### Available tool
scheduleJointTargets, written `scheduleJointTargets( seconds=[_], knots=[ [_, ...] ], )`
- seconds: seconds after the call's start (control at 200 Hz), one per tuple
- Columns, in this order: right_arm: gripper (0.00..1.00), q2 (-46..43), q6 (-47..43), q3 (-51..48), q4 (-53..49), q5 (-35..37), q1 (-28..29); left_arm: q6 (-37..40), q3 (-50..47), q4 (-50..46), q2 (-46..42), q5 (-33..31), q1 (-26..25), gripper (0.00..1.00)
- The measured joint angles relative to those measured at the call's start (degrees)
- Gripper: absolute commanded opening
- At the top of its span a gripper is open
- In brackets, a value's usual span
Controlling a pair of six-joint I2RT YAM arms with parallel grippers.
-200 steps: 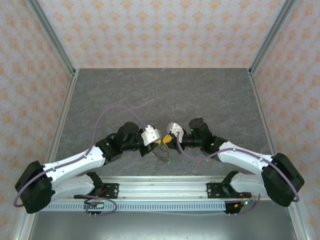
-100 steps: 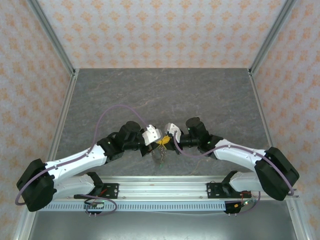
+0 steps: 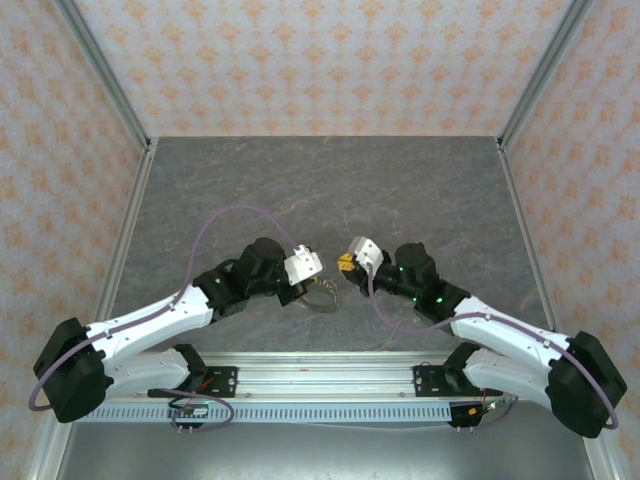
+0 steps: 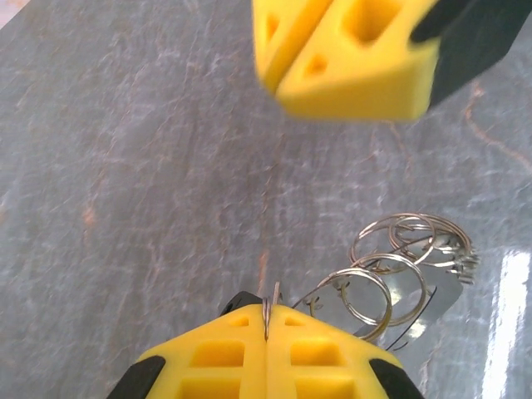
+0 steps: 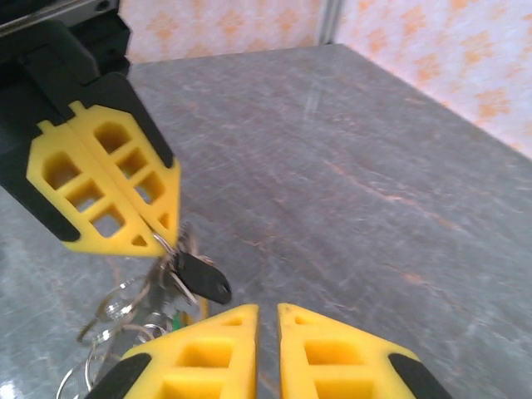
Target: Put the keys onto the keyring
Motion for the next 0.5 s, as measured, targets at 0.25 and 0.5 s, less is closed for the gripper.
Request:
scheduleJointTargets(
  seconds=[0.25, 0.5],
  knots=[
    [0.13, -4.4, 0.0, -3.8, 3.1, 9.2, 0.0, 6.5, 8.4, -13.1, 1.9, -5.4, 0.2, 0.00],
    [0.14, -6.6, 0.2, -4.9, 4.2, 14.4, 0.0, 8.8, 14.0, -16.7, 9.6, -4.4, 0.2, 0.00]
  ],
)
